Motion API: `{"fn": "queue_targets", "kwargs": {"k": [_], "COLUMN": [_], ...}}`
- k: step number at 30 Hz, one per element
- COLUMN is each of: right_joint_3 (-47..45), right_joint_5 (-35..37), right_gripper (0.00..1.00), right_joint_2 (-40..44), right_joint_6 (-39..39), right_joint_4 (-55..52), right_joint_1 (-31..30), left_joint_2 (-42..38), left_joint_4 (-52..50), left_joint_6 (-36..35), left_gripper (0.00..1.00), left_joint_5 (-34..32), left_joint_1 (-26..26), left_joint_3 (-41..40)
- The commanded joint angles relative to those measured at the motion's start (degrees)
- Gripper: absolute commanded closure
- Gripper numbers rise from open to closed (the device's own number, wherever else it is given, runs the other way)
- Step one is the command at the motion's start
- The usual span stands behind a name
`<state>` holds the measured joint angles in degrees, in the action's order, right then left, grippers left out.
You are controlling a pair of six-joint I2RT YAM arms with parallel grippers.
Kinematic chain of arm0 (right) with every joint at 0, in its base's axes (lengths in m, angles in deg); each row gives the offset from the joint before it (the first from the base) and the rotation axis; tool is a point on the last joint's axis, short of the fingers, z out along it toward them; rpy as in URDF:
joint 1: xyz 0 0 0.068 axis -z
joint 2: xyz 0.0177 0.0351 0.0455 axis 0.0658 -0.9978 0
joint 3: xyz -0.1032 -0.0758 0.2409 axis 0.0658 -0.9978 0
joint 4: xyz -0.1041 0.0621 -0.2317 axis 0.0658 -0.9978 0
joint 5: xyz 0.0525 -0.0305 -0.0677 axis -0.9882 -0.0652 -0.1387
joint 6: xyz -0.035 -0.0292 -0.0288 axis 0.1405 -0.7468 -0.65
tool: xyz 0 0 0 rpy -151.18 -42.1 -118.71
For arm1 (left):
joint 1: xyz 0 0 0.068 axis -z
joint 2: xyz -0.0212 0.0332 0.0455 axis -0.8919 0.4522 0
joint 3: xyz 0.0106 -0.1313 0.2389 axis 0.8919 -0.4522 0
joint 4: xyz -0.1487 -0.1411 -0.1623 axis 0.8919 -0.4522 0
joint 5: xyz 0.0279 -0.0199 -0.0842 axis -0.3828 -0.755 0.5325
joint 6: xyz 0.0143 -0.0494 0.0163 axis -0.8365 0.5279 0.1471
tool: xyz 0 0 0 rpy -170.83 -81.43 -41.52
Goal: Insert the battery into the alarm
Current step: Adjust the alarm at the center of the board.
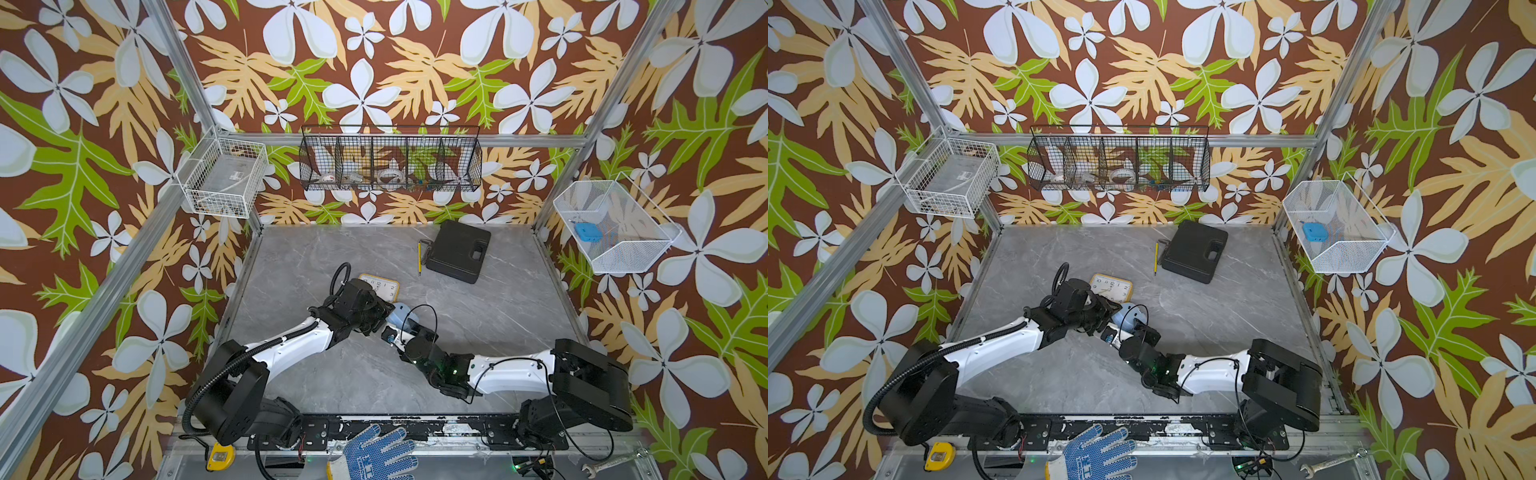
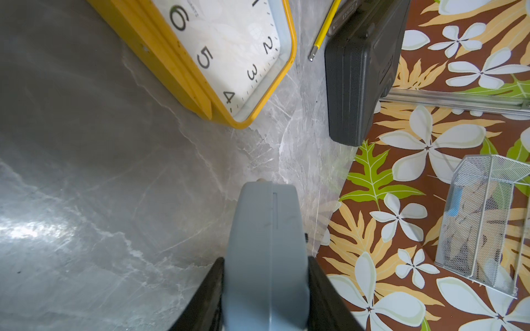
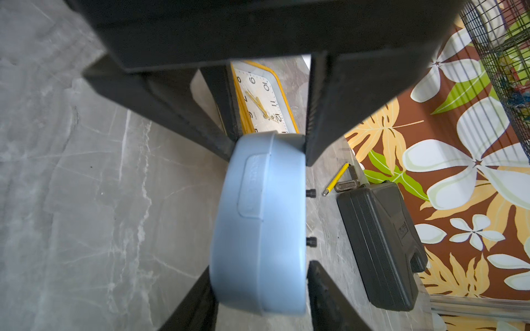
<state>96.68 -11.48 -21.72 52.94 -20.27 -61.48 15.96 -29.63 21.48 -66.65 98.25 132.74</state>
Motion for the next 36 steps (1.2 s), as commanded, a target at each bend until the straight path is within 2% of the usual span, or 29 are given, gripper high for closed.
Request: {"fn": "queue_targets", "kwargs": {"k": [1,3,6,9,12,15,18,22,26,36], "right_joint_3": [0.13,0.30,0.07,-0.17,0.56,2.05,3.81,6.28,8.56,7.10], "right_joint_5": [2.03,2.32,1.49,-1.21,-9.22,-20.21,-27.26,-33.73,-42.14,-56.94], "right_gripper": [0.53,0.54,0.54,0.55,0.57,0.57,0.57,0.57,0.59,0.59], "right_joint_2": [0.47,0.27,0.75,2.22,5.12,7.76,8.87,8.13,6.04,5.74], "right_joint_6": [1.48,2.09,2.88,4.92,9.82,13.53,14.87,17.91,24.70,43.71], "right_joint_4": [2.57,2.15,1.77,-0.05,-5.59,-11.62,-16.55,-21.42,-24.30,-22.06], "right_joint_1": [0.05,0.05,0.05,0.64,3.55,8.02,11.01,15.05,20.98,34.75], "left_joint_2": [-0.02,0.07,-0.17,-1.38,-3.39,-5.68,-7.21,-7.14,-6.08,-6.62], "left_joint_4": [0.04,0.31,0.24,0.05,0.38,-0.41,-0.85,-0.99,-0.61,3.09], "left_joint_6": [-0.48,-0.50,-0.81,-2.46,-5.45,-9.53,-11.62,-13.22,-13.71,-14.17], "left_gripper": [0.64,0.62,0.51,0.46,0.44,0.42,0.42,0.42,0.42,0.42], "left_joint_5": [1.24,1.25,0.41,-2.14,-4.83,-9.00,-10.51,-10.61,-8.92,-7.56], "left_joint_1": [0.02,0.02,-0.06,-0.37,-1.30,-2.03,-2.92,-3.23,-3.23,-3.23], "left_joint_3": [-0.21,-0.29,-0.42,-0.32,-0.26,0.18,0.36,0.35,-0.04,-3.57]}}
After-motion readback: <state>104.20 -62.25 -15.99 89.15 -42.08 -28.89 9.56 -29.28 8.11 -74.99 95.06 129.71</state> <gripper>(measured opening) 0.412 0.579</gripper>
